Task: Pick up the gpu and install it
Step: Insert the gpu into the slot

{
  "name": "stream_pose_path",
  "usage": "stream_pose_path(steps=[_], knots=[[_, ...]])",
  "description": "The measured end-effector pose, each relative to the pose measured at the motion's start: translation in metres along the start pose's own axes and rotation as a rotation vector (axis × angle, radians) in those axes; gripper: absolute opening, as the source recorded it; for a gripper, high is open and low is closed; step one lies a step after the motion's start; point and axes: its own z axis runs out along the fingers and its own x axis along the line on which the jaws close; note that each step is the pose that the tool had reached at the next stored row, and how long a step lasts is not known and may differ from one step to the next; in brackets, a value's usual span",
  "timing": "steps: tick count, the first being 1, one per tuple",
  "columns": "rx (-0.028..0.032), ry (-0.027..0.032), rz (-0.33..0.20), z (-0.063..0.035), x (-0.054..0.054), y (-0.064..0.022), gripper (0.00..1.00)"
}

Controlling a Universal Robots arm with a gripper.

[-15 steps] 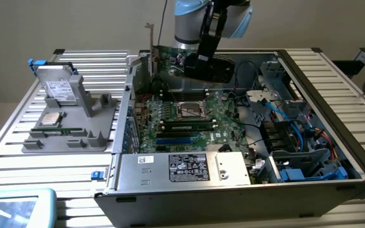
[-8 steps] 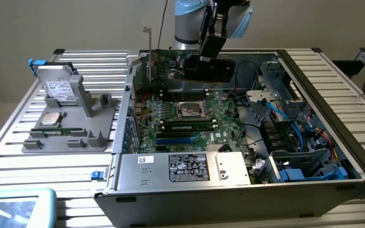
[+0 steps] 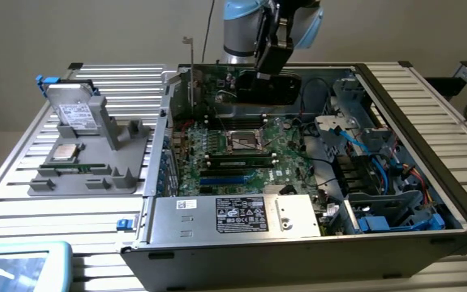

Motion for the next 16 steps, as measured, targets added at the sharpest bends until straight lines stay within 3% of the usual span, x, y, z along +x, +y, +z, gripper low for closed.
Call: stream_pose_path(steps=[1, 3, 4, 7, 11, 16], knots=[[0.0140, -0.0008, 0.000, 0.0000, 0.000, 0.0000, 0.27], [0.0499, -0.0038, 0.000, 0.0002, 0.000, 0.0002, 0.27], [0.0602, -0.0048, 0.000, 0.0008, -0.001, 0.0003, 0.27], [0.0795, -0.0058, -0.001, 0.0032, -0.001, 0.0018, 0.27], [0.0876, -0.0061, -0.003, 0.0102, -0.001, 0.0072, 0.27], [0.0893, -0.0057, -0.006, 0.0178, -0.001, 0.0091, 0.27]])
